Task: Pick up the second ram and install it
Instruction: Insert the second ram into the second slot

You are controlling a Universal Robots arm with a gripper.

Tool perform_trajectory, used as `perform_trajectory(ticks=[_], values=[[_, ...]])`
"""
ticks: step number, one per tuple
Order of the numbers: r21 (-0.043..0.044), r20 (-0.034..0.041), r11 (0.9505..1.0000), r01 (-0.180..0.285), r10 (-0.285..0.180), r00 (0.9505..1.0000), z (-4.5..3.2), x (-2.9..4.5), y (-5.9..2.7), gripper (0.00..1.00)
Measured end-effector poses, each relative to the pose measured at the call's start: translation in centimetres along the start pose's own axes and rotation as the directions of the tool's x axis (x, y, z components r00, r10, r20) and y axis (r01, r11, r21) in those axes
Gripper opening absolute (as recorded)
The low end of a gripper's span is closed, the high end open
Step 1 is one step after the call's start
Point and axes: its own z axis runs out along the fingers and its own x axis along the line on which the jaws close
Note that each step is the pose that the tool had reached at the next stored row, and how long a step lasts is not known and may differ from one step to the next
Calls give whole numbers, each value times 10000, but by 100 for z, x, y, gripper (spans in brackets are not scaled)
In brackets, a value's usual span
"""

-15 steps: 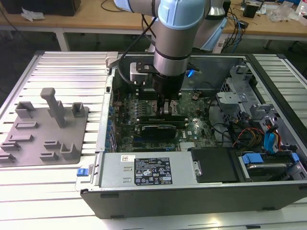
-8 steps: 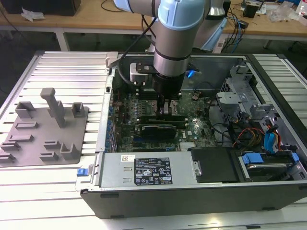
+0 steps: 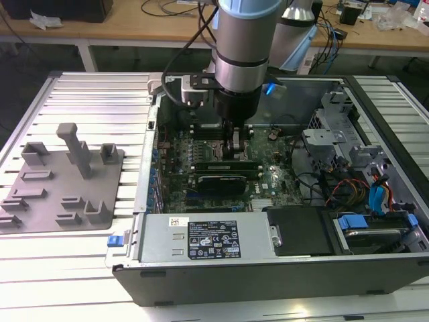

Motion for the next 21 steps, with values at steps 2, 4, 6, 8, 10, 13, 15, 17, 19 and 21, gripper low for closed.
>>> perform_trajectory(ticks=[2, 4, 6, 8, 10, 13, 15, 17, 19, 21], values=[[8, 1, 10000, -1, 1, 10000, -66, -1, 1, 18], [20, 2, 10000, 1, -1, 10000, -155, -4, 0, 18], [21, 3, 10000, 3, -3, 10000, -174, -5, -21, 18], [20, 3, 10000, 3, -3, 10000, -178, -4, -40, 18], [20, 1, 10000, 1, -1, 10000, -179, -4, -46, 18], [20, 1, 10000, 2, -3, 10000, -179, -4, -50, 9], [20, 0, 10000, 2, -2, 10000, -179, -4, -50, 8], [19, 0, 10000, 2, -2, 10000, -179, -4, -51, 8], [20, 1, 10000, 3, -3, 10000, -179, -4, -53, 8], [20, 1, 10000, 2, -2, 10000, -179, -4, -54, 8]])
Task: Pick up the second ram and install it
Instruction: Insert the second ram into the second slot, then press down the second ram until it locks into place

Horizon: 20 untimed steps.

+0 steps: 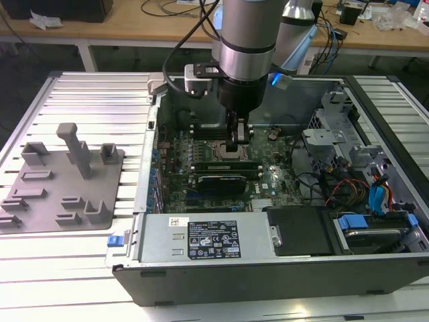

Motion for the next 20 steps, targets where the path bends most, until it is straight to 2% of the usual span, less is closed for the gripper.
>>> perform_trajectory(ticks=[9, 10, 12, 17, 20], values=[[0, -1, 10000, 0, 0, 10000, 0, 0, -23, 8], [0, 0, 10000, 0, 0, 10000, 1, 0, -91, 8], [0, 0, 10000, 0, 0, 10000, 3, 0, -164, 8], [-1, -1, 10000, 0, 0, 10000, 10, 1, -420, 8], [-1, -2, 10000, -21, 21, 10000, 13, 2, -459, 8]])
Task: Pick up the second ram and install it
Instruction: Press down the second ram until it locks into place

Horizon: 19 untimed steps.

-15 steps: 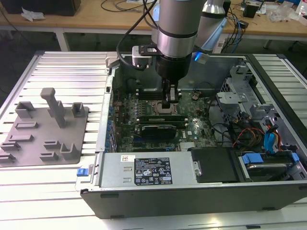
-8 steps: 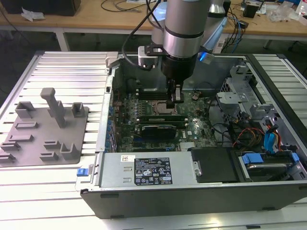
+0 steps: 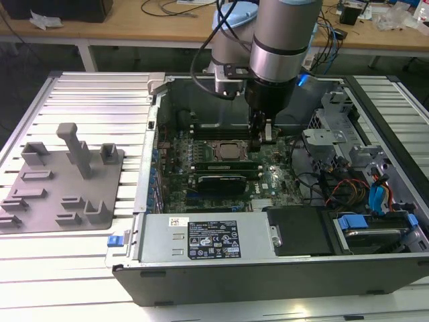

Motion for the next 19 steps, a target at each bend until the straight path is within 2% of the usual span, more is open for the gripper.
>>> perform_trajectory(ticks=[6, 10, 19], values=[[7, 1, 9997, -245, 245, 9997, 82, 2, -4, 8], [8, 0, 9995, -307, 307, 9995, 165, 4, -29, 8], [8, 1, 9995, -307, 307, 9995, 197, 5, -65, 8]])
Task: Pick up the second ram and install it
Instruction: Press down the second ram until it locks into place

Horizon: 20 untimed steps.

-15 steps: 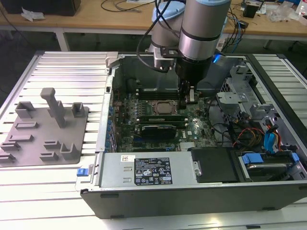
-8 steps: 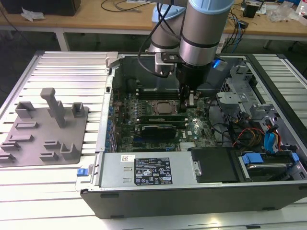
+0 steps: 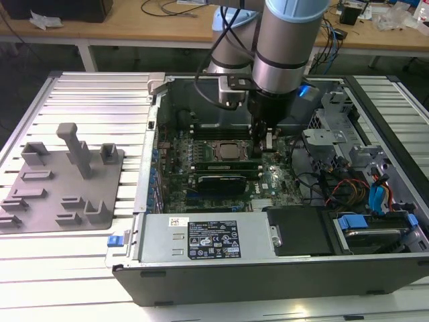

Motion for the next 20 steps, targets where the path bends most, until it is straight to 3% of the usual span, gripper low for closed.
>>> perform_trajectory(ticks=[12, 20], values=[[0, 0, 10000, 0, 0, 10000, 120, -27, -68, 8], [0, 2, 10000, 2, -2, 10000, 184, -54, -70, 8]])
